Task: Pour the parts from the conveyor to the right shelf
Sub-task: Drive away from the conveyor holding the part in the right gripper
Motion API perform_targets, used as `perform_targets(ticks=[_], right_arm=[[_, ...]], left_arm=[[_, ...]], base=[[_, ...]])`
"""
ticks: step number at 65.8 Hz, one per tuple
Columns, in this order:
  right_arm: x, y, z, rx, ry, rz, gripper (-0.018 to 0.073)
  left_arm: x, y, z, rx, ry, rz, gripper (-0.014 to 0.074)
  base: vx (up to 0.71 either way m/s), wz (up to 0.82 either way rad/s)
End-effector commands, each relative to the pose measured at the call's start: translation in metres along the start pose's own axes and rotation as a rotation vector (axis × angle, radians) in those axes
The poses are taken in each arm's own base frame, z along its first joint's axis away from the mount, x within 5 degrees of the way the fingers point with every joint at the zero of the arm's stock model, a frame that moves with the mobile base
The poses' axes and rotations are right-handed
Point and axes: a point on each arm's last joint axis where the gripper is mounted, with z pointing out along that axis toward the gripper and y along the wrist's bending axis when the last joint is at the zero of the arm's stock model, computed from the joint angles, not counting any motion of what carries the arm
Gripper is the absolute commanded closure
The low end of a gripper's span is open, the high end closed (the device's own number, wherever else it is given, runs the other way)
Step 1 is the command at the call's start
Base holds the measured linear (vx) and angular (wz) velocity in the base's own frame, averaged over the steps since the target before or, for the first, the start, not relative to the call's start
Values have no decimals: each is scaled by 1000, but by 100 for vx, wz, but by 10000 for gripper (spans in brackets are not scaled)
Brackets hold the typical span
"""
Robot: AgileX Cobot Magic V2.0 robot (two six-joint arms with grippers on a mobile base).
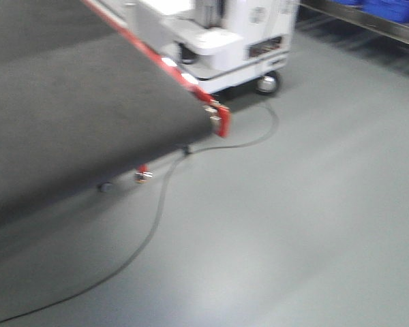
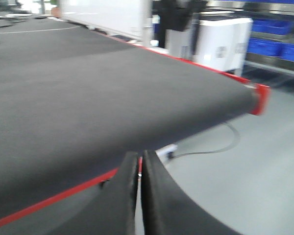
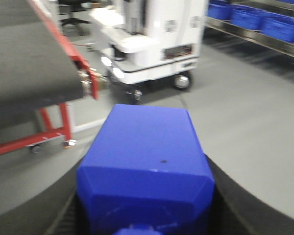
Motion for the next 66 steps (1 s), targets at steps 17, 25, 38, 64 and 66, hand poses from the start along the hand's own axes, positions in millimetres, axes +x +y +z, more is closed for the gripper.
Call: perform_targets(ticks=[17,25,38,64,66], right_arm=[[-15,-2,-1,19,-83,-3,564],[-15,-2,-1,18,-82,-3,564],[-15,-2,-1,18,-82,-3,564],[-15,-2,-1,18,-82,-3,564],[-15,-2,-1,18,-82,-3,564]], left_arm=[[-14,0,-3,3,-105,-17,603],[-14,0,-3,3,-105,-17,603],[-14,0,-3,3,-105,-17,603],[-14,0,-3,3,-105,-17,603],[-14,0,-3,3,-105,-17,603]], base=[[-38,-67],[-35,-68],[-29,-76],[-20,-81],[-15,-65]])
